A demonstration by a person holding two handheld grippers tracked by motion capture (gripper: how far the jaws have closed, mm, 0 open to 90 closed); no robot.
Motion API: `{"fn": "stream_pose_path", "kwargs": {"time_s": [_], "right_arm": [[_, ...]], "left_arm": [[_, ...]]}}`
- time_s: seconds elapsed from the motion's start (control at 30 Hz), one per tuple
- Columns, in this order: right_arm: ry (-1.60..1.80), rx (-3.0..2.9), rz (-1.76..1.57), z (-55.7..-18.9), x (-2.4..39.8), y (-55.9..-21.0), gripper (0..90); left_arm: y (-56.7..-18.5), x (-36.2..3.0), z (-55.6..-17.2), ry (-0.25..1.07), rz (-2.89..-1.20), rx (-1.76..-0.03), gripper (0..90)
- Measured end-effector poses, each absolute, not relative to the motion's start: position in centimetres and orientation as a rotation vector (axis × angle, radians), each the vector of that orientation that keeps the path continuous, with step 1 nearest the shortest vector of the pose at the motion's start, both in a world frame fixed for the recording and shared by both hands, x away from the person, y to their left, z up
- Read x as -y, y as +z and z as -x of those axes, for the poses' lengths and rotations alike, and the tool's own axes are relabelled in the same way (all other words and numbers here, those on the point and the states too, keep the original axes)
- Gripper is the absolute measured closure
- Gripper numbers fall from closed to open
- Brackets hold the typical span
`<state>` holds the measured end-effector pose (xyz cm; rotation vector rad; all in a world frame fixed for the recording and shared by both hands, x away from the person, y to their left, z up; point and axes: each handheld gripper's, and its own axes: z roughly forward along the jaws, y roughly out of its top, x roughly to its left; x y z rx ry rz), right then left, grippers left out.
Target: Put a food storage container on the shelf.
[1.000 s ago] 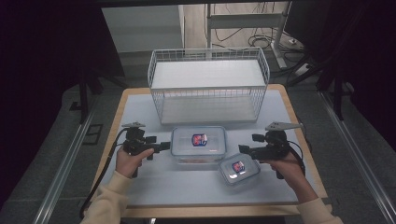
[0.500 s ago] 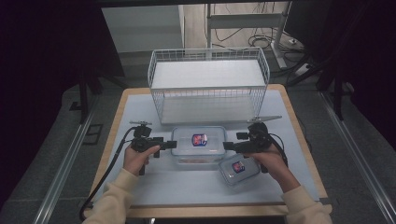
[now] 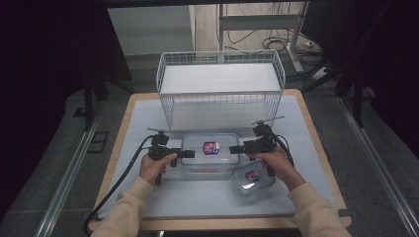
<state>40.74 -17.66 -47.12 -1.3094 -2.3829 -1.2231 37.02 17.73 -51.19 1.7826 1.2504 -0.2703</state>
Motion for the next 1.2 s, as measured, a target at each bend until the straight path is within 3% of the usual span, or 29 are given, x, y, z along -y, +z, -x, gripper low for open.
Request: {"fn": "stream_pose_path", "kwargs": {"time_s": [0.63,1.2], "right_arm": [[-1.031,2.303,1.296,-42.8,16.6,-48.7,19.5],[-1.073,2.277,1.333,-42.1,17.4,-48.3,35.7]], "left_arm": [[-51.7,-17.6,-37.2,-0.302,-1.790,-1.259,17.6],[-51.3,-18.4,-36.5,-0.273,-1.723,-1.279,32.7]]}}
